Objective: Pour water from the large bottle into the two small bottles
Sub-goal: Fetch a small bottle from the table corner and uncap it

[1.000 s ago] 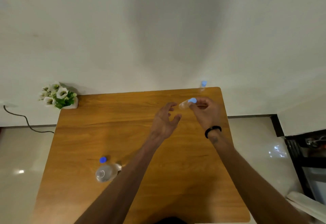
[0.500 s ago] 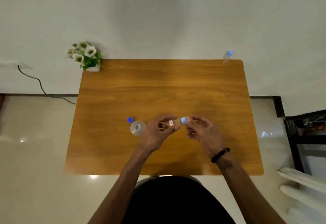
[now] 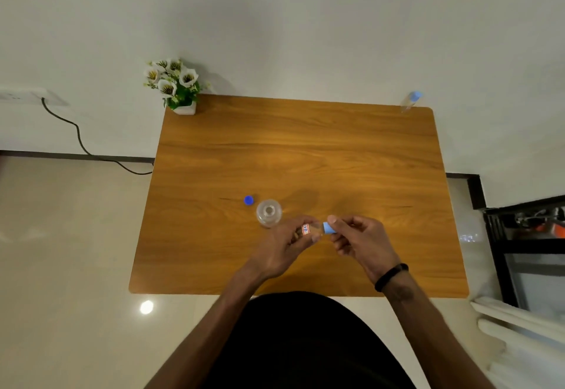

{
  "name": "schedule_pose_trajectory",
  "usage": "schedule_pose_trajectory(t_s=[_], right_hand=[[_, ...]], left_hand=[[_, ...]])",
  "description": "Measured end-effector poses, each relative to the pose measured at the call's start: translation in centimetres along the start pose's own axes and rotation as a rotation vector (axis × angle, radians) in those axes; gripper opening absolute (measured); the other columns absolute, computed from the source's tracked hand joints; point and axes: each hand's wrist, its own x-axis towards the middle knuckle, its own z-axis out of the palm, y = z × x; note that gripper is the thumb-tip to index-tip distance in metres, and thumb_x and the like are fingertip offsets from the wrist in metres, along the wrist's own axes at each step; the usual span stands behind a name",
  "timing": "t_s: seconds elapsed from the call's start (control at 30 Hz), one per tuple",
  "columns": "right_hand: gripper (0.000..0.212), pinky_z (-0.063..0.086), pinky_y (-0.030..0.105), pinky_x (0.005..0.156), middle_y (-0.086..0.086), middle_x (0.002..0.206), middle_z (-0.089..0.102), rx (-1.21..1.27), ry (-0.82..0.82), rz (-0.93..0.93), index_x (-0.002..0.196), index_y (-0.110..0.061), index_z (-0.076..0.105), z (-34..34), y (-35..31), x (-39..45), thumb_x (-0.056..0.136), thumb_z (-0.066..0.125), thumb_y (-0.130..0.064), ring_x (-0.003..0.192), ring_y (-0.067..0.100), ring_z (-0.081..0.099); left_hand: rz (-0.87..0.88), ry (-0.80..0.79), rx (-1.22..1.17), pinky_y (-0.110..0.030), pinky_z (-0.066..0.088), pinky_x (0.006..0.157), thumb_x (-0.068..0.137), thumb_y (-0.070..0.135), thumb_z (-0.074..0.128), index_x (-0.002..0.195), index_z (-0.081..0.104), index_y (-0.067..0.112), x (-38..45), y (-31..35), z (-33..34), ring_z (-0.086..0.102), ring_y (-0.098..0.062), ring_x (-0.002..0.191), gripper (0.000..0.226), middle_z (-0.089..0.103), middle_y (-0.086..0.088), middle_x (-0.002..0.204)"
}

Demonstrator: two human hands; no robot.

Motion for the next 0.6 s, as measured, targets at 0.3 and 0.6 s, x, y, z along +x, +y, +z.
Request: schedule_pose_trajectory(t_s=[0.3,0.6], right_hand=[[0.051,0.055,0.027,0.056,0.015,0.076,0.076,-0.114,-0.065,-0.087,0.094,-0.006,0.078,-1.1,-0.7,0.1,0.073,0.082,-0.052,0.059,0.017,0.067],[0.028,0.060,0.027,0.065,0.008,0.081,0.079,-0.206,-0.167,-0.310,0.097,-0.025,0.081,-1.8,-0.9,-0.2,0.081,0.084,-0.048,0.071,0.025,0.076]], left_hand=[[-0.004,-0.148,-0.052,-0.013,0.036,0.062,0.105,0.039,0.056,0.116,0.066,0.022,1.0,0.3,-0.7,0.043,0.002,0.065,0.023,0.051,0.025,0.073],[-0.175,-0.234,-0.395,-0.026,0.022,0.049,0.103,0.056,0.050,0.111,0.072,0.018,0.5,0.9,-1.1,0.027,-0.011,0.057,0.044,0.036,0.004,0.066]])
